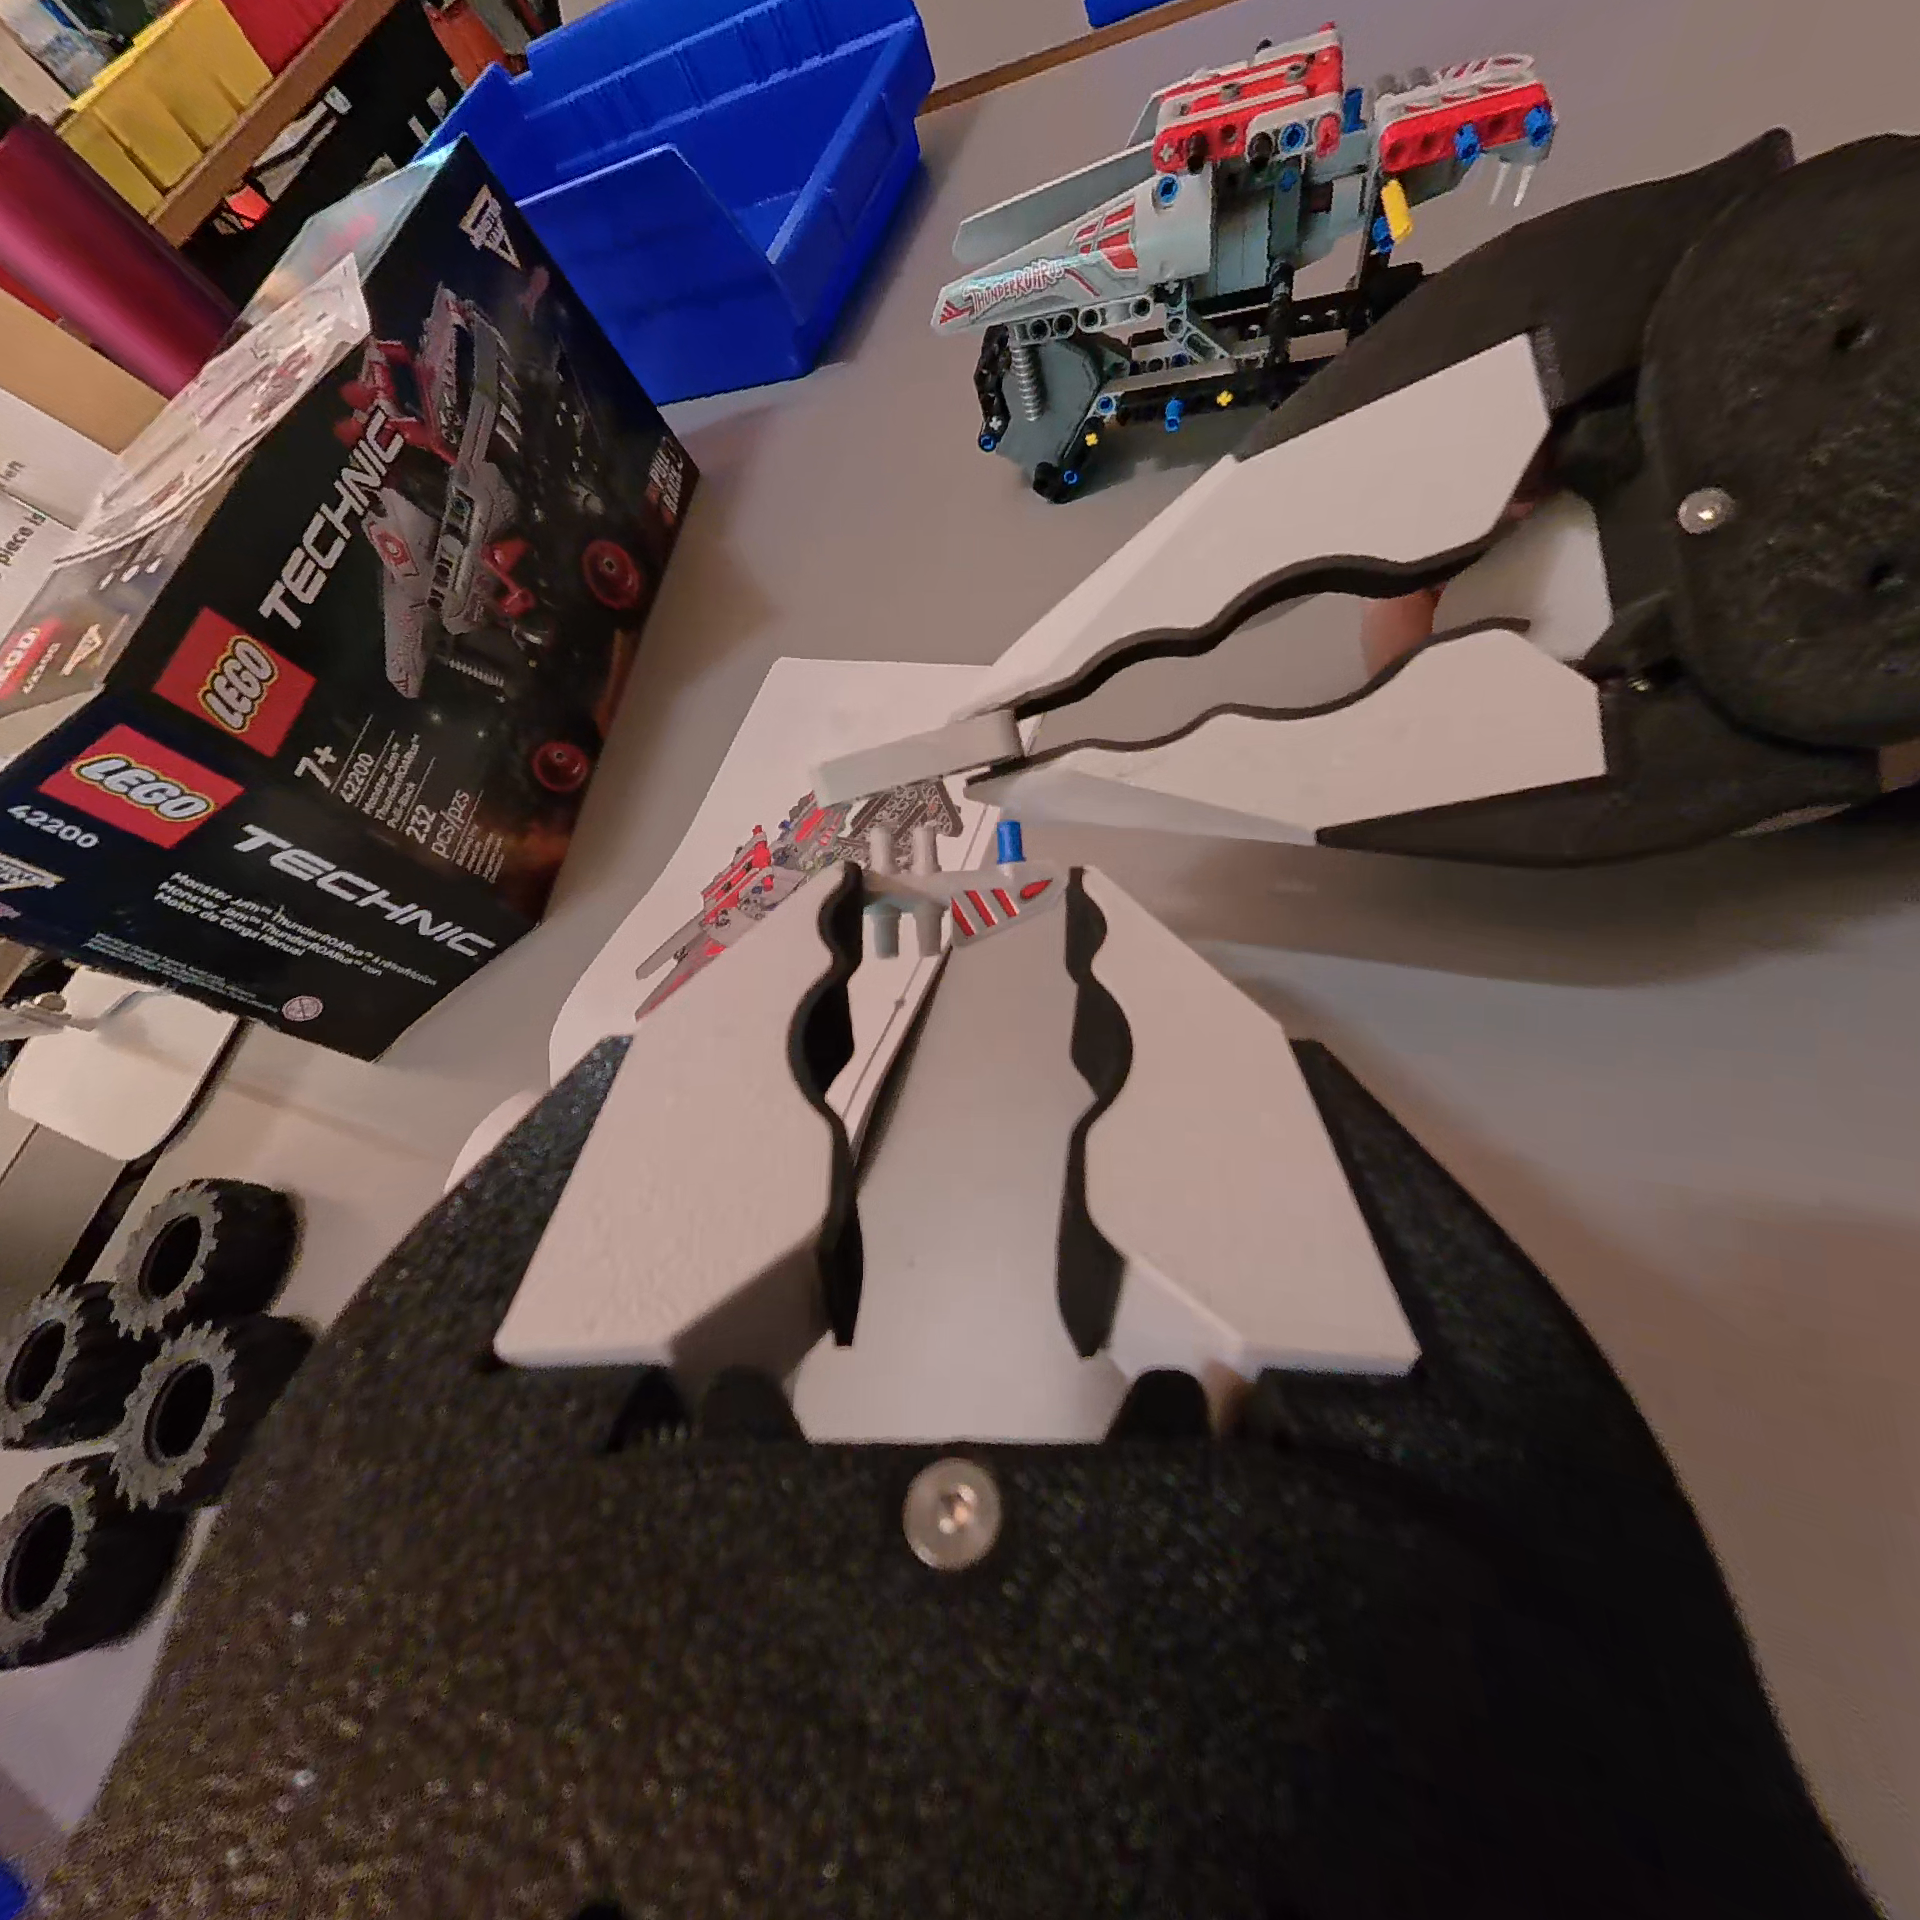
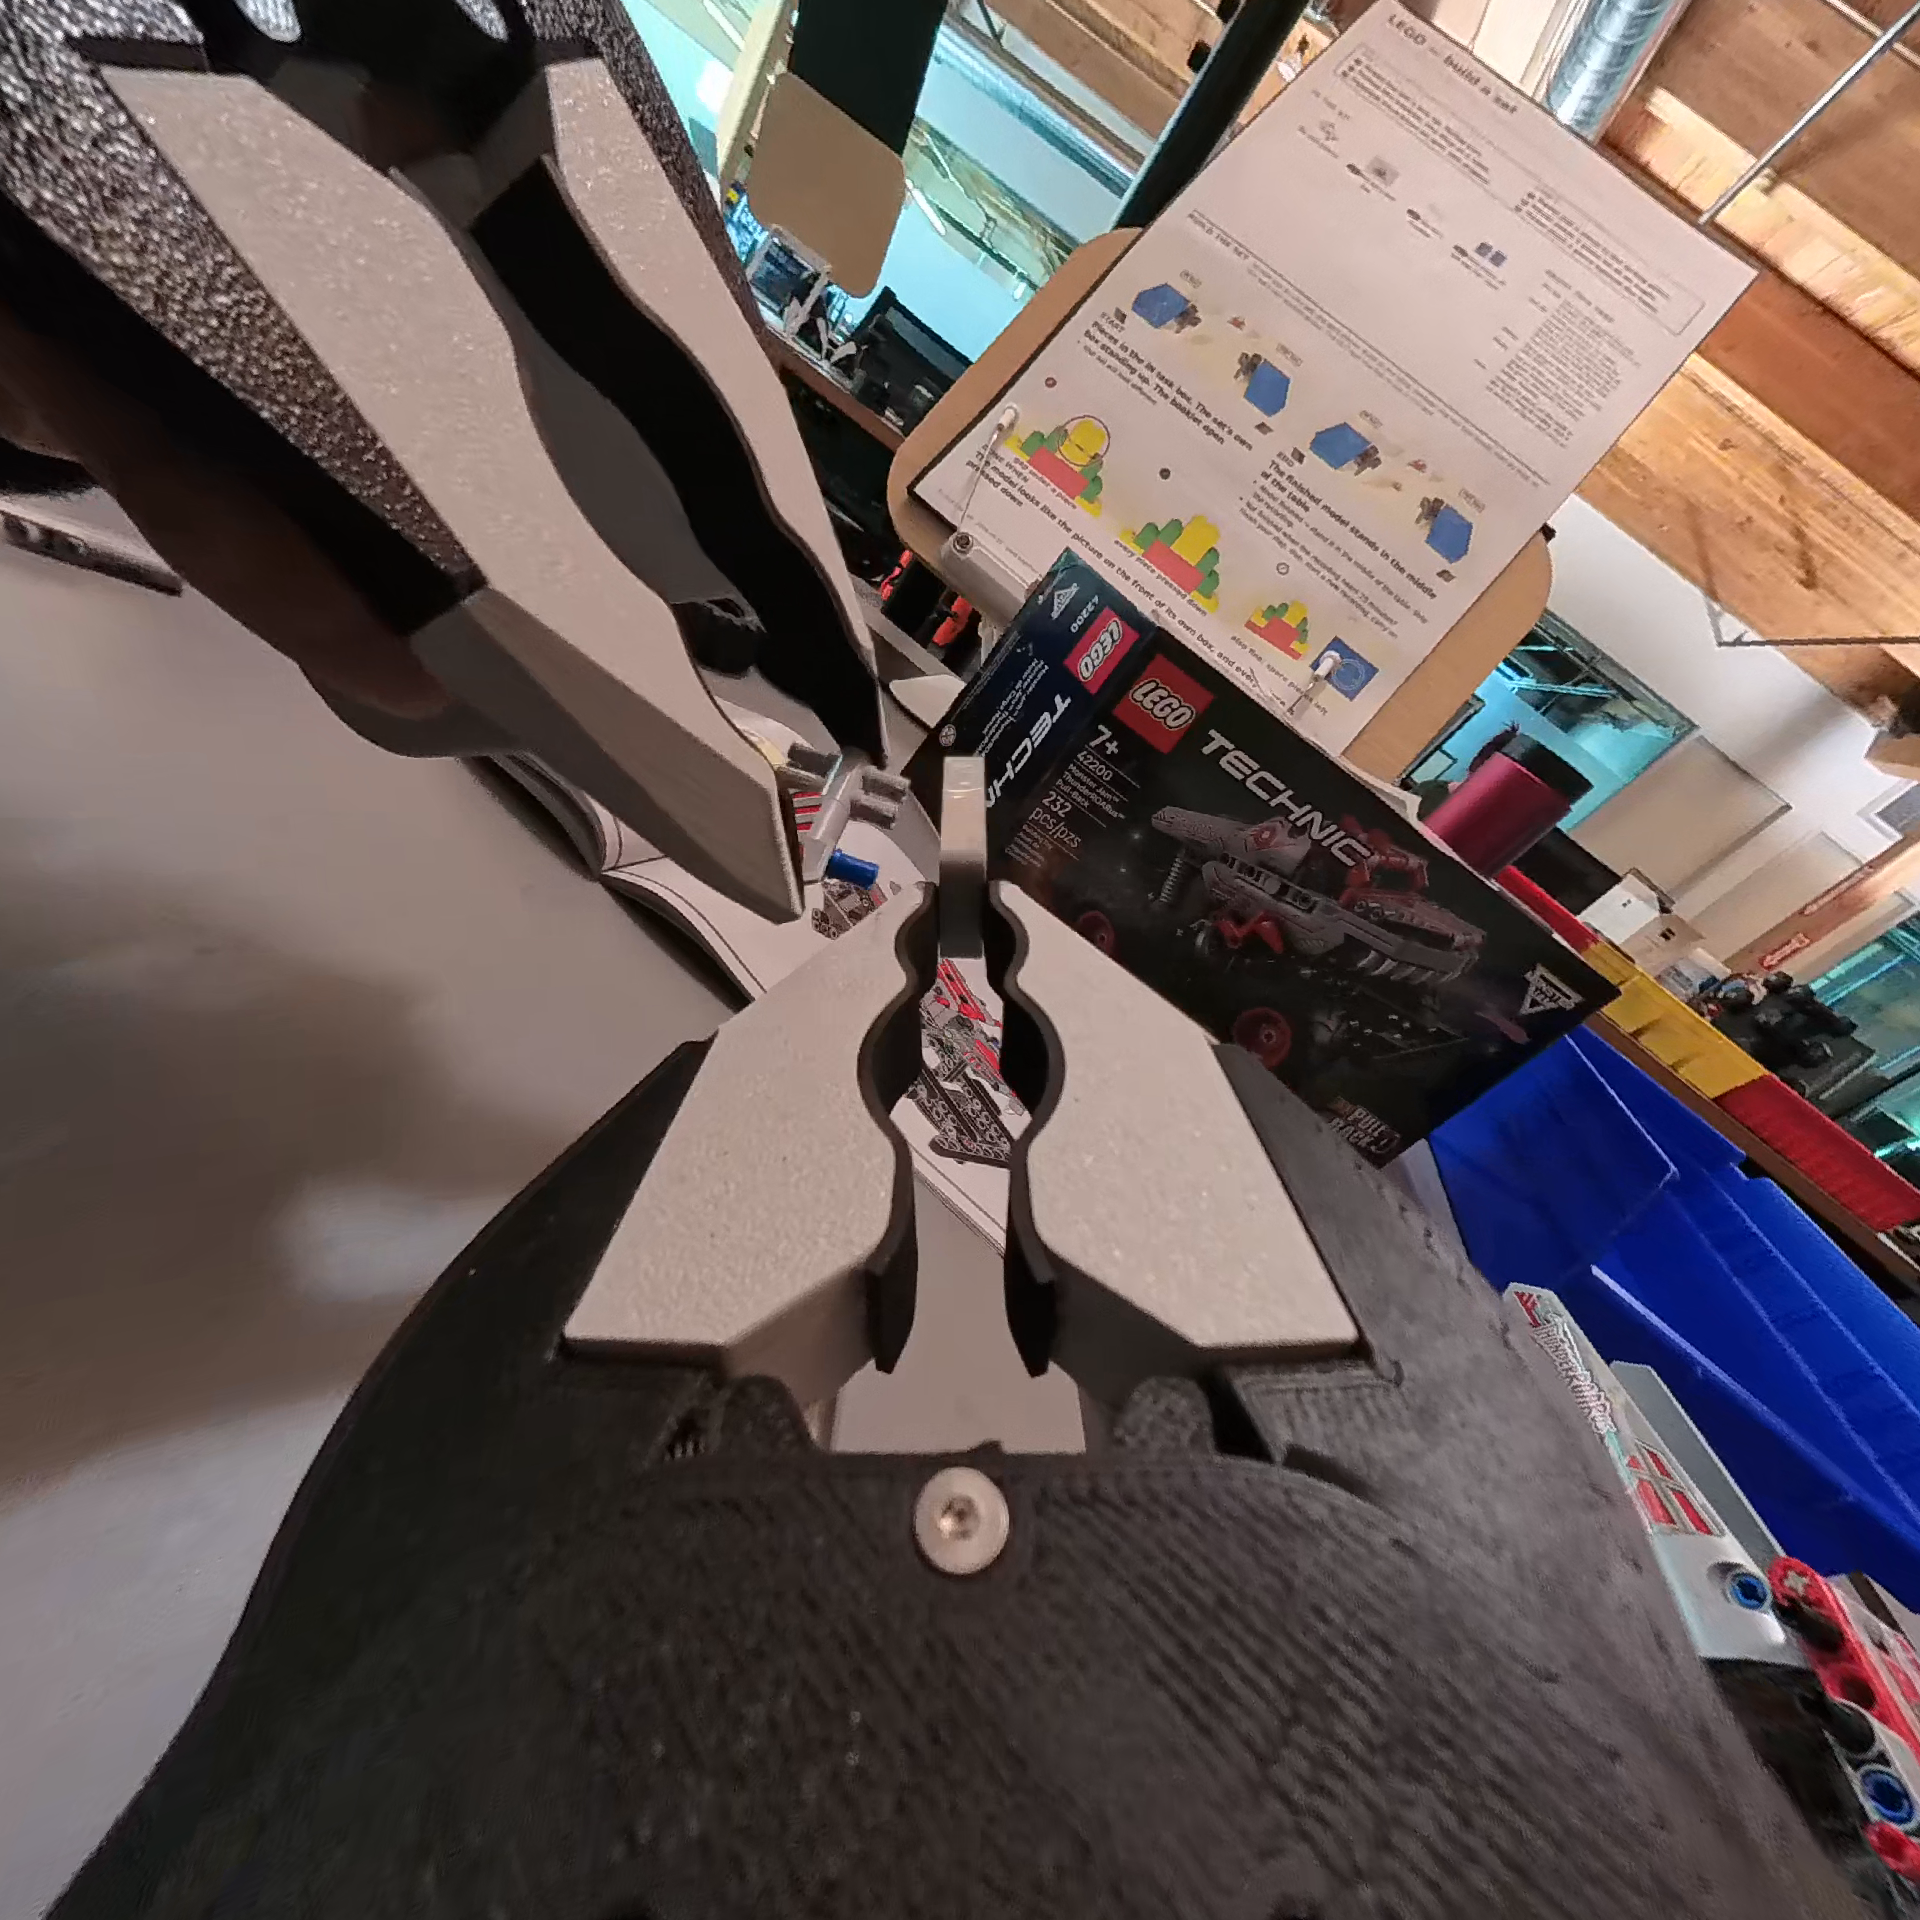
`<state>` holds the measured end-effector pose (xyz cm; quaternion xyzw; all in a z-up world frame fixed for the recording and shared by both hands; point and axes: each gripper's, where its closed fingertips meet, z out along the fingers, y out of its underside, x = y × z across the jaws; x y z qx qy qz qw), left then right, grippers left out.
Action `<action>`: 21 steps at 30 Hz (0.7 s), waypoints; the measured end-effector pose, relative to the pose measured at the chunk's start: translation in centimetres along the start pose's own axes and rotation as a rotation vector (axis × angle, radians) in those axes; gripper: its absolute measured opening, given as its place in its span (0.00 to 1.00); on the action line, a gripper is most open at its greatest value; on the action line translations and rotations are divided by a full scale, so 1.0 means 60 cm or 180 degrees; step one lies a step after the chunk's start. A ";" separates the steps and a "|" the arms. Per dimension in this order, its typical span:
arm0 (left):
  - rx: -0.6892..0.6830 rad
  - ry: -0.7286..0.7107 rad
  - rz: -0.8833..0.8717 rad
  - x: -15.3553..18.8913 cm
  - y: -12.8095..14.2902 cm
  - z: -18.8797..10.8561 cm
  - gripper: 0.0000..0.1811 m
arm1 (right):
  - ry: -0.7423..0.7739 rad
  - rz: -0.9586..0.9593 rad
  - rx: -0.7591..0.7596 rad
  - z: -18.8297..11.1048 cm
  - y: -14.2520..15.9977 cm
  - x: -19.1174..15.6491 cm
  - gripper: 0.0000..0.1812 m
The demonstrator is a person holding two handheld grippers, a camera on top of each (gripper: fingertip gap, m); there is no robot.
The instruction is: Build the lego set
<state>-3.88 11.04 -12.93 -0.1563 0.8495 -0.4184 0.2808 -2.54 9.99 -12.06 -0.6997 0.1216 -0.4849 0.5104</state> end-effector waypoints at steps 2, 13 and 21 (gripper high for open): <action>0.0048 0.0017 -0.0003 -0.001 -0.004 0.005 0.20 | 0.0001 0.0011 0.0008 -0.001 0.000 0.001 0.03; 0.0015 -0.0007 0.0168 0.004 -0.015 0.015 0.20 | 0.0164 0.0315 0.0076 -0.007 0.004 0.037 0.04; 0.0163 -0.0095 0.0174 -0.005 -0.040 0.026 0.20 | 0.0267 0.0379 0.0194 -0.016 -0.003 0.048 0.03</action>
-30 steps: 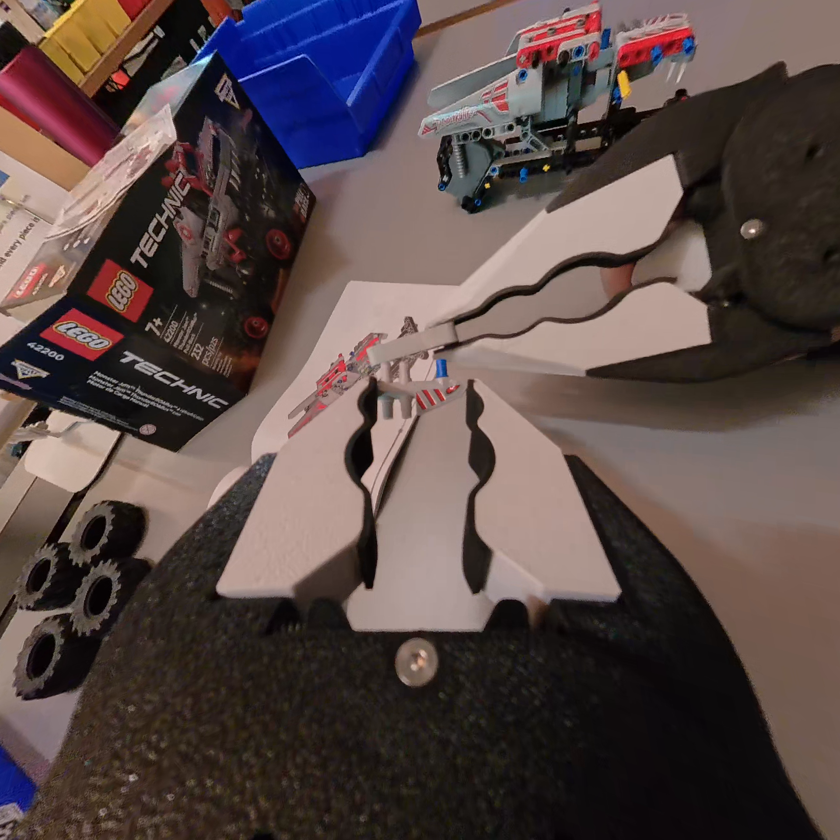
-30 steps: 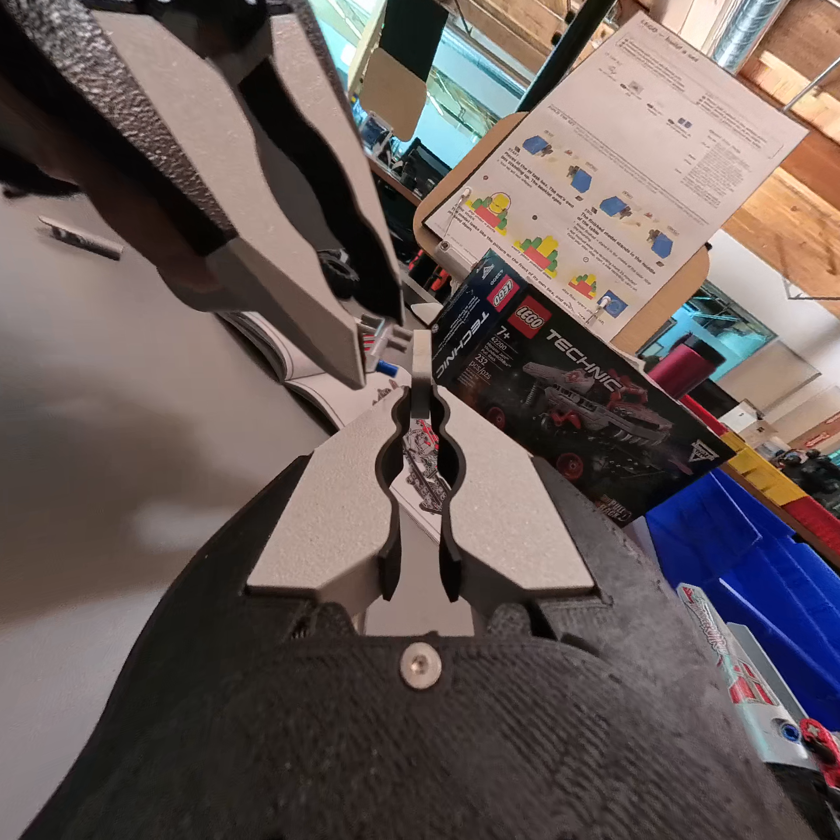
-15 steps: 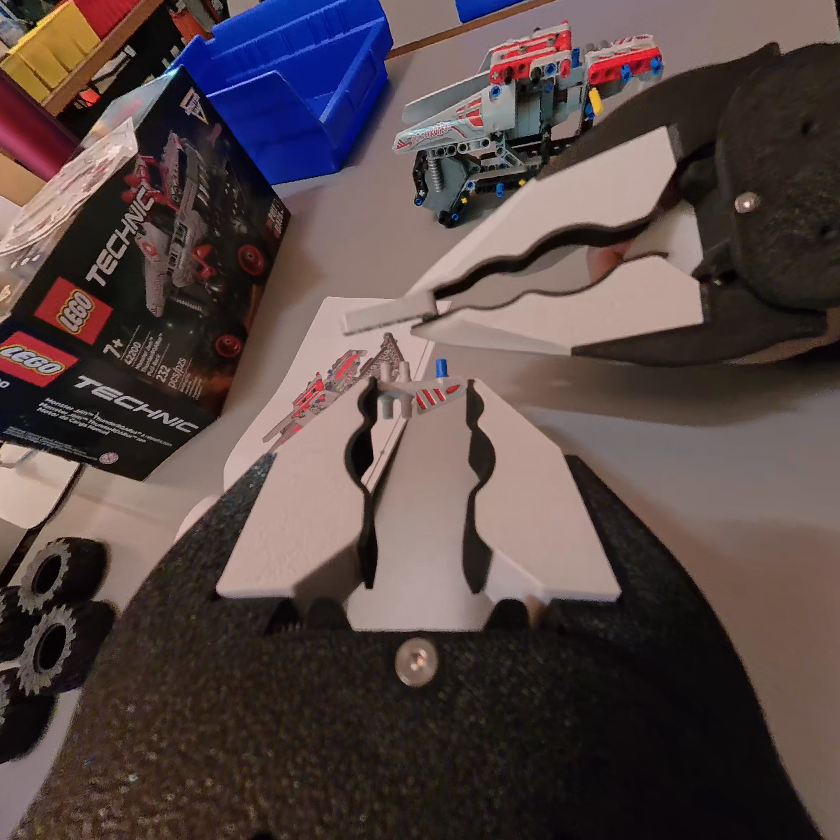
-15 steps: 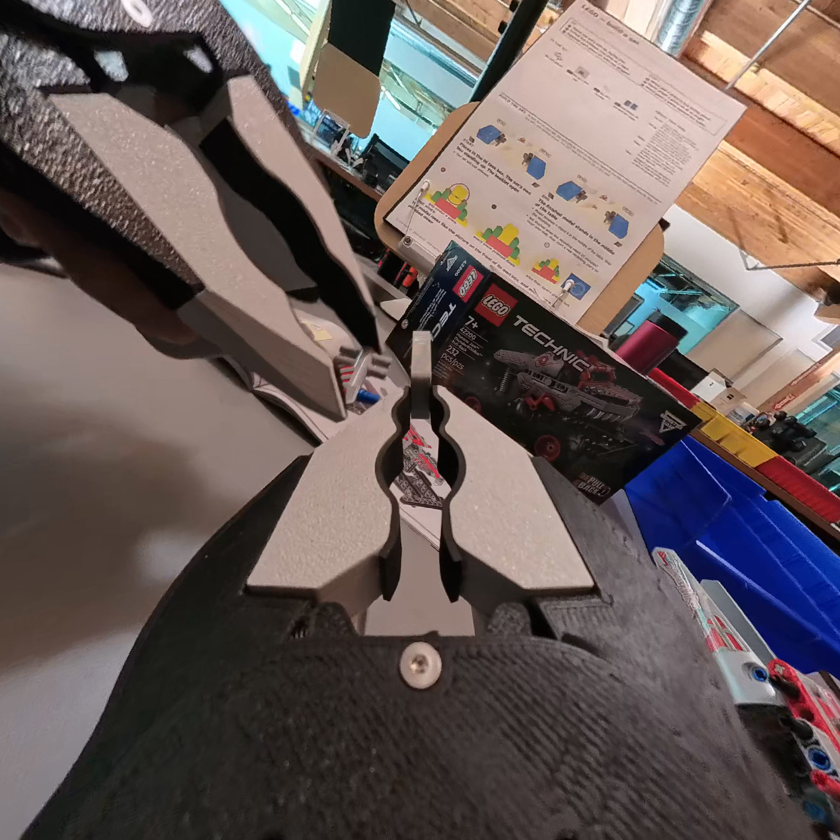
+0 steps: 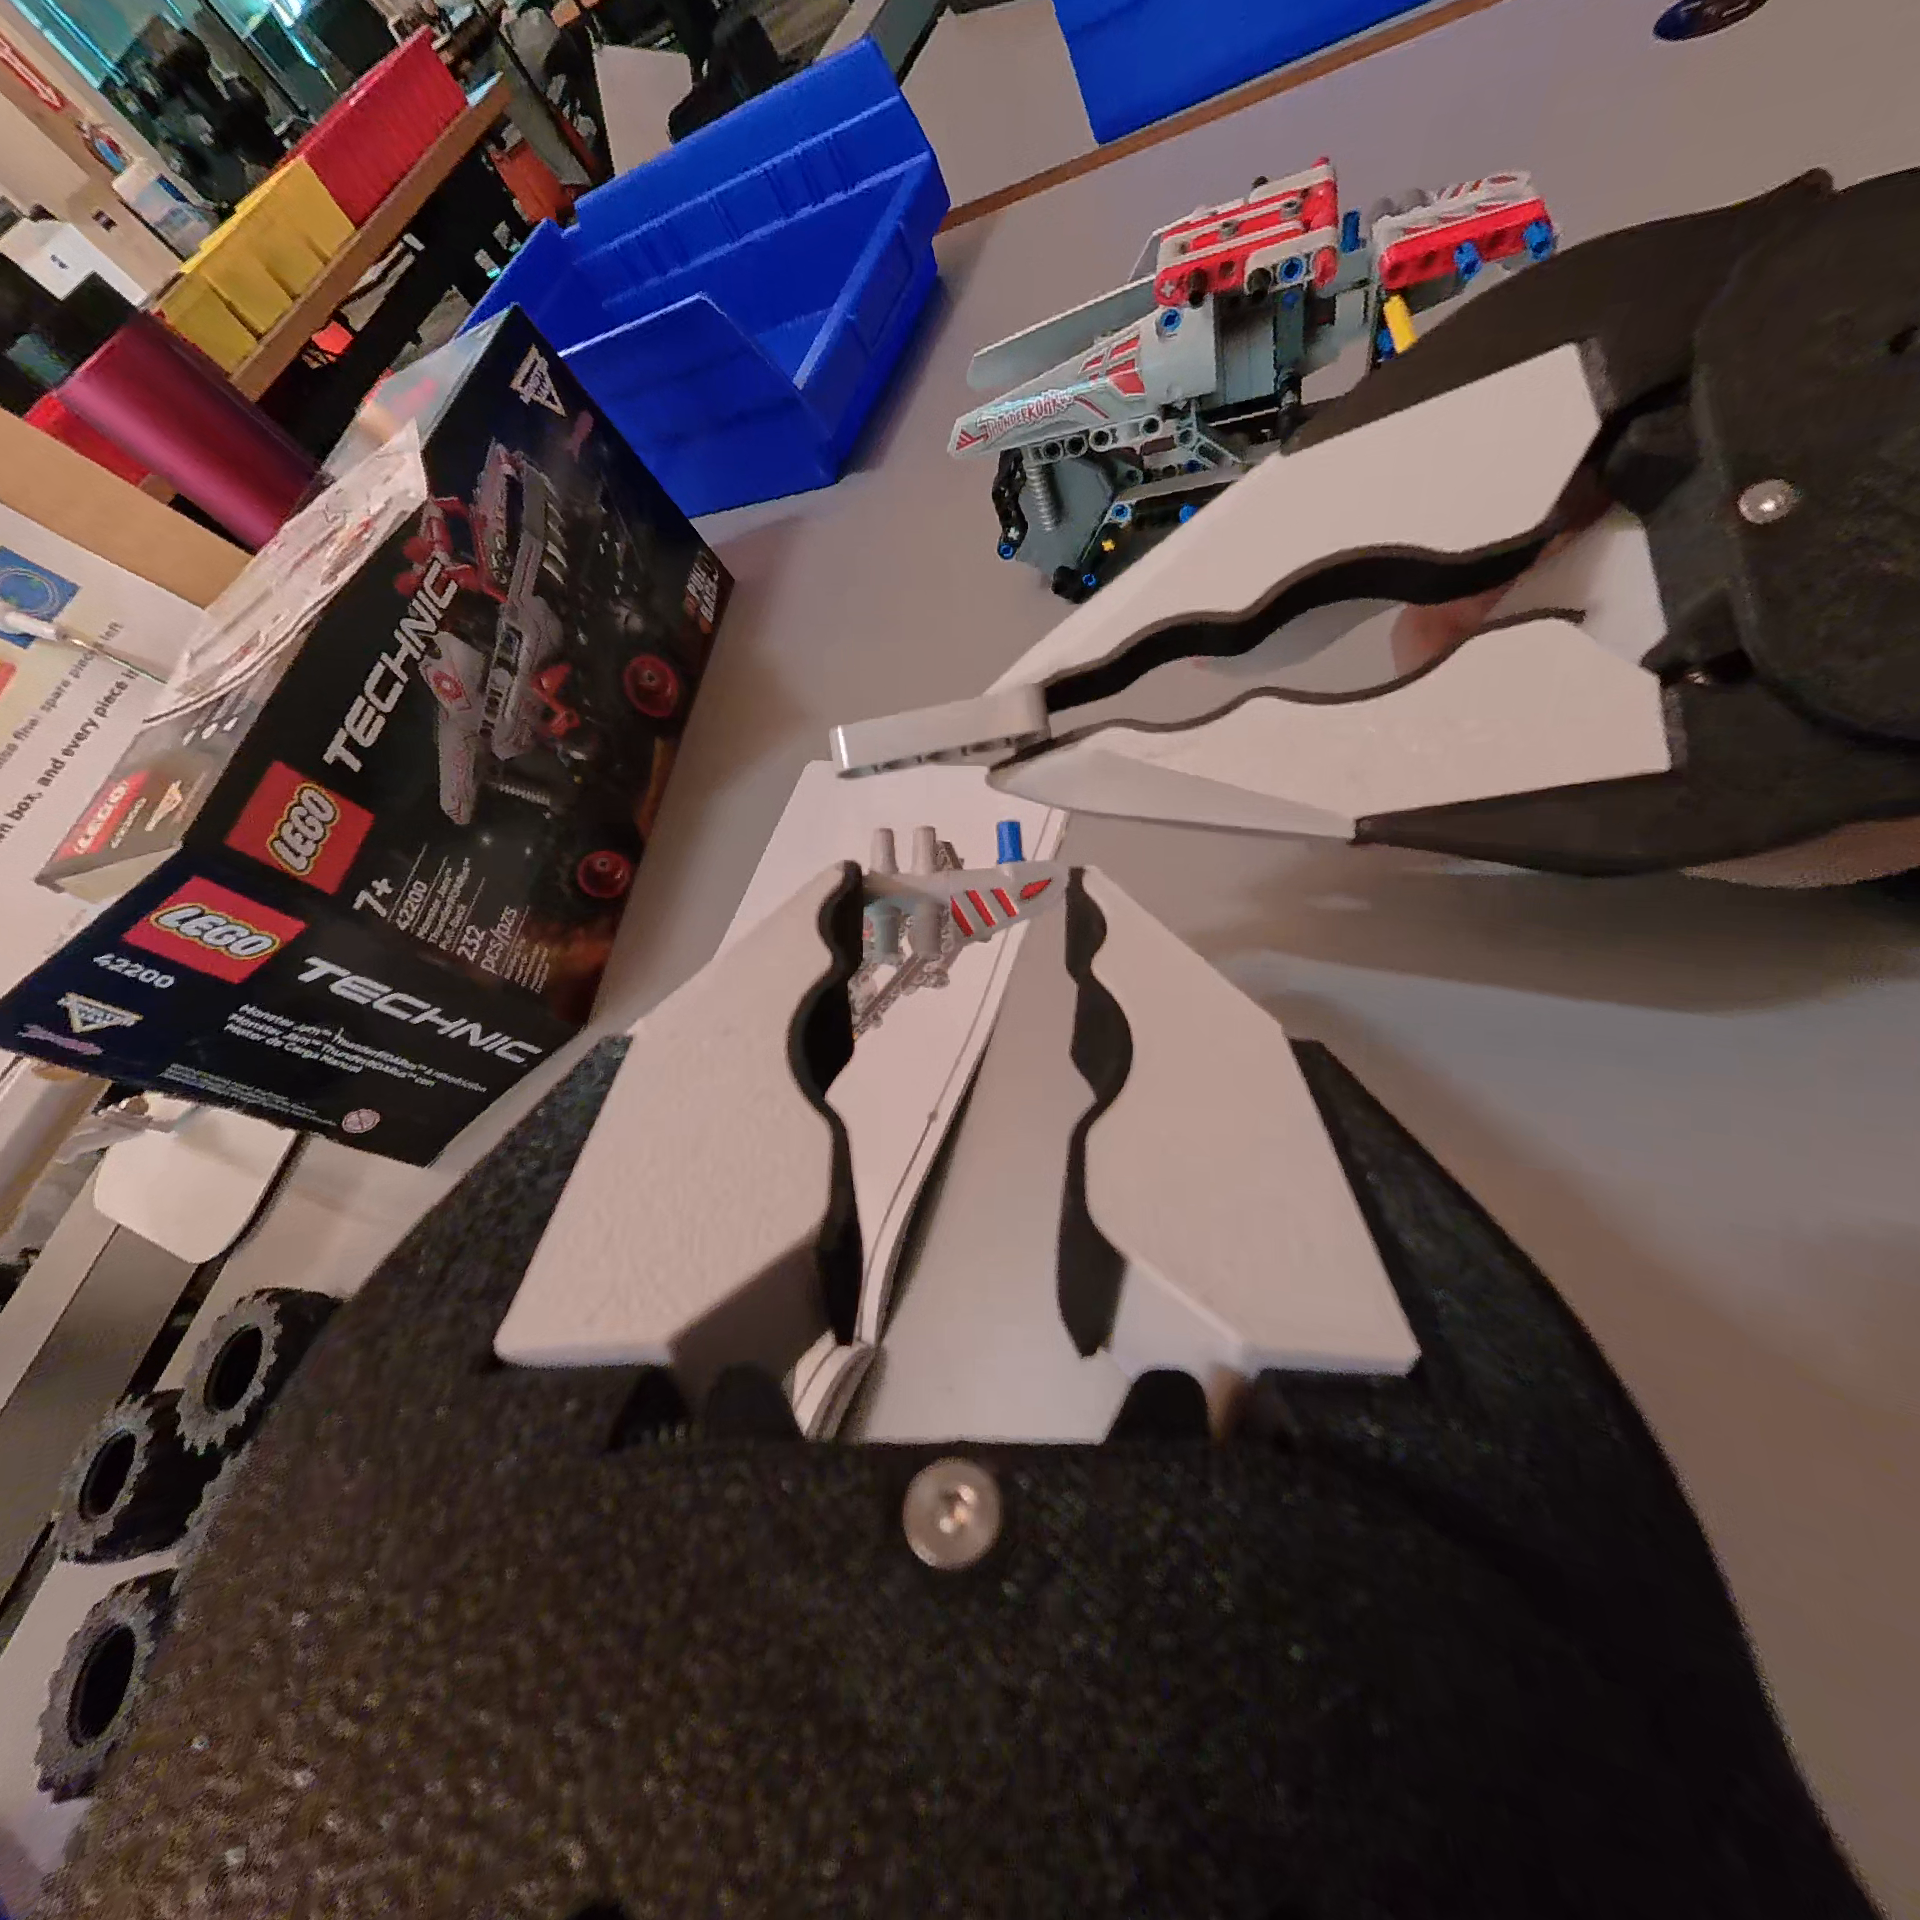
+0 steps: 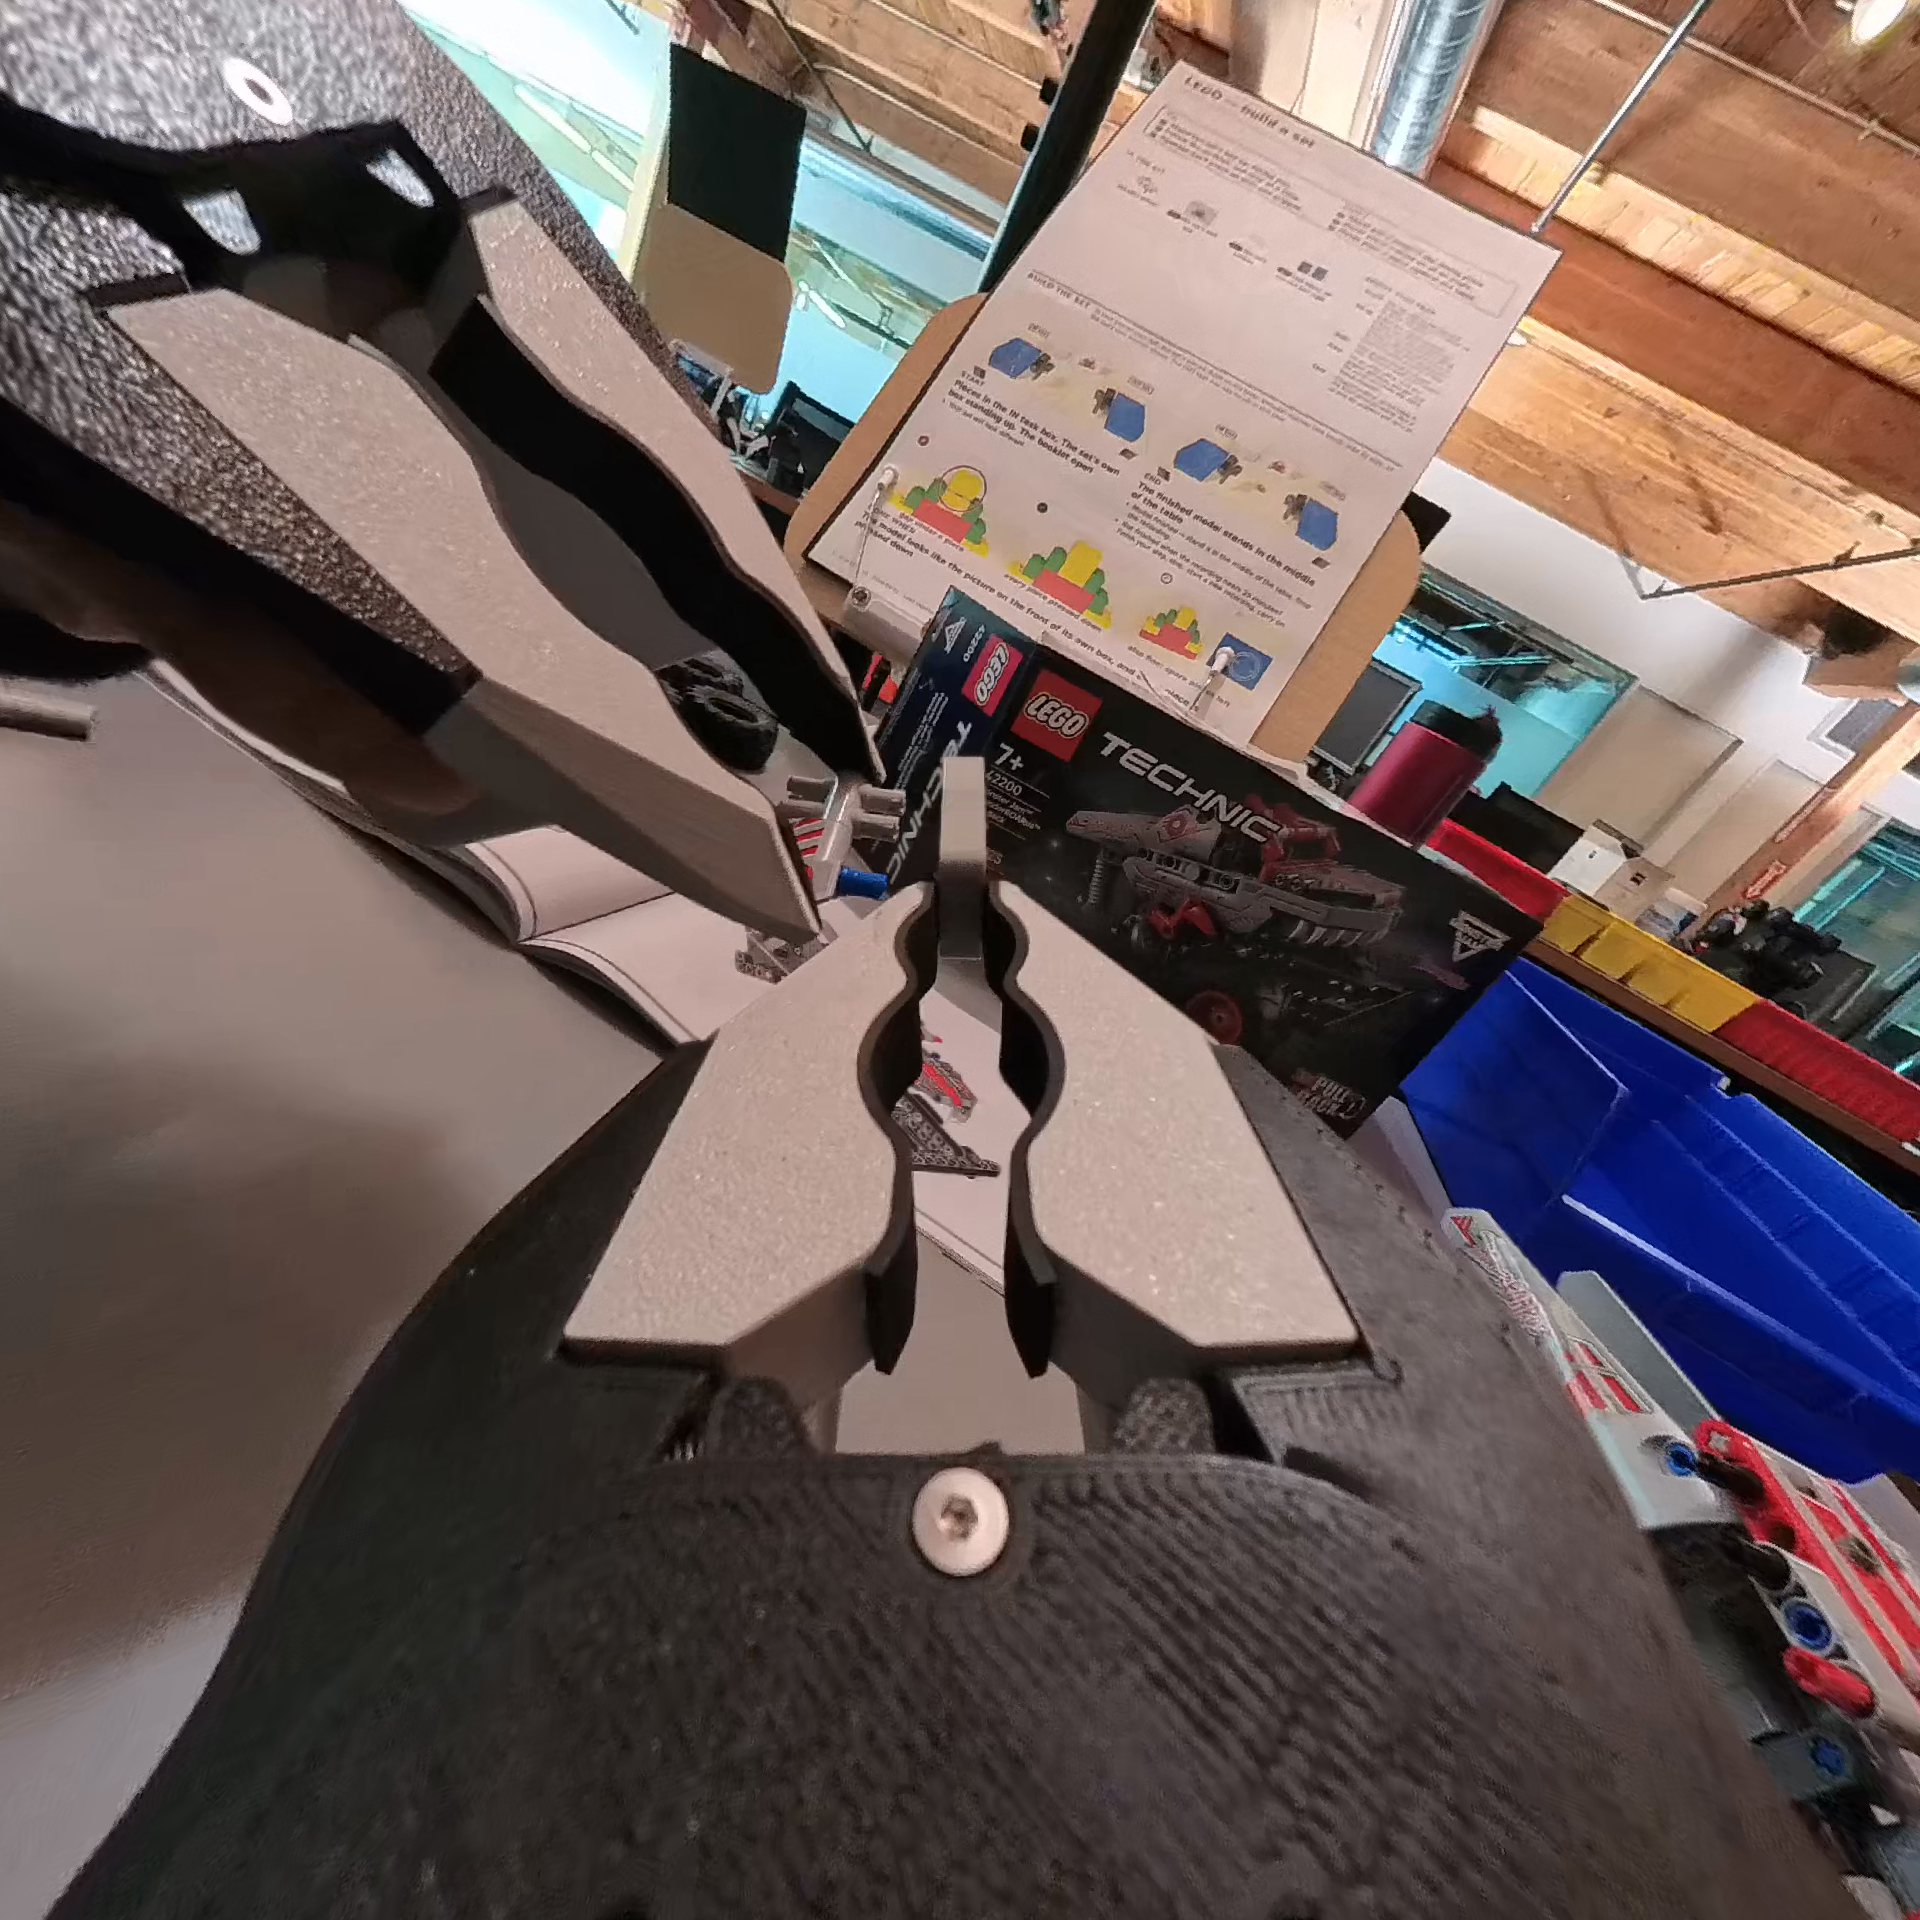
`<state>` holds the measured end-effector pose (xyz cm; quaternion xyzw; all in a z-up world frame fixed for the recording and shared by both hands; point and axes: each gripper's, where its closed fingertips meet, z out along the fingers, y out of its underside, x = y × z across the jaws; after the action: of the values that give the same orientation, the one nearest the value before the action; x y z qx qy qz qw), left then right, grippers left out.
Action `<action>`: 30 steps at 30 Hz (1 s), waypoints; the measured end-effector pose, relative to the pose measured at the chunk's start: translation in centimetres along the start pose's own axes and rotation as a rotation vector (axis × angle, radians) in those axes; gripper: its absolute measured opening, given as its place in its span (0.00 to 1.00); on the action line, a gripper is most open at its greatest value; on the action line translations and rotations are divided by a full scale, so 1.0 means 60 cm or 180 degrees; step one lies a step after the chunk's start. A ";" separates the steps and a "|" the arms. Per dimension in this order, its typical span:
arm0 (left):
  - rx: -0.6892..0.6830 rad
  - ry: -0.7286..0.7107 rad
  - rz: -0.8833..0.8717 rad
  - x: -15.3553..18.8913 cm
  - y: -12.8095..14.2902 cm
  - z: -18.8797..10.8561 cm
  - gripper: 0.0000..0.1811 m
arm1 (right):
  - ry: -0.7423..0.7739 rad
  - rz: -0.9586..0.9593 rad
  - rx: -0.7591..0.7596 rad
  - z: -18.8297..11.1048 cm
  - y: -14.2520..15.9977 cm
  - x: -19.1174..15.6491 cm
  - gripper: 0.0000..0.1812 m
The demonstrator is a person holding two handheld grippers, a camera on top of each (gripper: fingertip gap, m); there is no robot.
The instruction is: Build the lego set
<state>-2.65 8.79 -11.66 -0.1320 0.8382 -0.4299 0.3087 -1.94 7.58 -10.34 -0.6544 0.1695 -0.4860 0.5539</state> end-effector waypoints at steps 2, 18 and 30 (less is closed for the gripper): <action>-0.0018 0.0026 0.0003 0.001 0.001 0.005 0.20 | 0.0046 0.0013 -0.0007 -0.001 0.001 0.006 0.03; 0.0004 0.0265 0.0284 0.034 -0.011 0.024 0.20 | 0.0329 -0.0026 0.0131 -0.017 -0.003 0.033 0.03; 0.0048 0.0127 0.0372 0.029 -0.020 0.013 0.20 | 0.0184 -0.0065 0.0126 -0.016 -0.003 0.022 0.03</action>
<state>-3.57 6.77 -11.75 -0.0719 0.8472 -0.4200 0.3174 -2.17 6.10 -9.68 -0.6307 0.1691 -0.5136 0.5566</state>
